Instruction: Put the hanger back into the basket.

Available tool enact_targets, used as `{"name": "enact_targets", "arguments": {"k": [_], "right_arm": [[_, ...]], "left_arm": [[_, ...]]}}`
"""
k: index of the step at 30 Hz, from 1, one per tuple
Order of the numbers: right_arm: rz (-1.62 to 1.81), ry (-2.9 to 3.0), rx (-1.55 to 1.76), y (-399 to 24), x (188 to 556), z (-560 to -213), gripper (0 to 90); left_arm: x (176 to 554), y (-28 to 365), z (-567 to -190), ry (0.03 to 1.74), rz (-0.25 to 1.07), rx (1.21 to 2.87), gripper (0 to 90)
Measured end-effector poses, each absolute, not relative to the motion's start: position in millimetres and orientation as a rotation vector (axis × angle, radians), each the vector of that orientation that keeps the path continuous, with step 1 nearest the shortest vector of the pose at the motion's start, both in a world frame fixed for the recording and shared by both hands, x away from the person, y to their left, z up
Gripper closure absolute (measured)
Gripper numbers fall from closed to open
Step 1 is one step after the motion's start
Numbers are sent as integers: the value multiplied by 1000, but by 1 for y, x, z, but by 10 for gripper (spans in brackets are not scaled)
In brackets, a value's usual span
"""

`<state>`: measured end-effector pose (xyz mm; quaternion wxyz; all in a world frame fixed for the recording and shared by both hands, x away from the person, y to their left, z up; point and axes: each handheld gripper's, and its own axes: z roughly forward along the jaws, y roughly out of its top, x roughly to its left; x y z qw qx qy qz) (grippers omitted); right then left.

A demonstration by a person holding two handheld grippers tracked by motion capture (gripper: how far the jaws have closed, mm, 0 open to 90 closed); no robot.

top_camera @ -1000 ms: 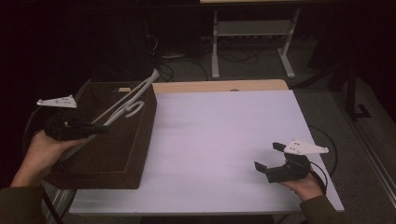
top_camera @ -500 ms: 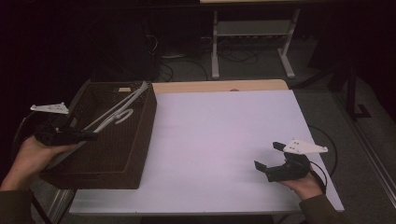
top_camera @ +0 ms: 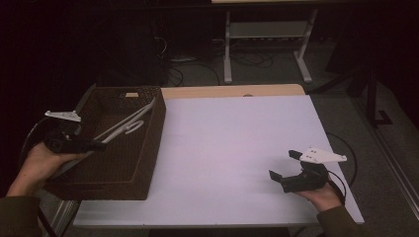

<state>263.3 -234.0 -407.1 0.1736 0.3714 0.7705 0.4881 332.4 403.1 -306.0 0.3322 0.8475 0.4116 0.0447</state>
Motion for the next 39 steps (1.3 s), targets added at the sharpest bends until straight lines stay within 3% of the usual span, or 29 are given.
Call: {"name": "enact_targets", "arguments": {"k": [20, 32, 39], "right_arm": [[1401, 2188, 1038, -232, 264, -404, 0], [1477, 2139, 1005, -227, 272, -388, 0], [1509, 2126, 982, -225, 276, -378, 0]], "left_arm": [[323, 393, -299, 1024, 266, 2051, 334], [312, 354, -297, 907, 334, 1931, 177], [308, 331, -302, 842, 344, 1878, 129]]}}
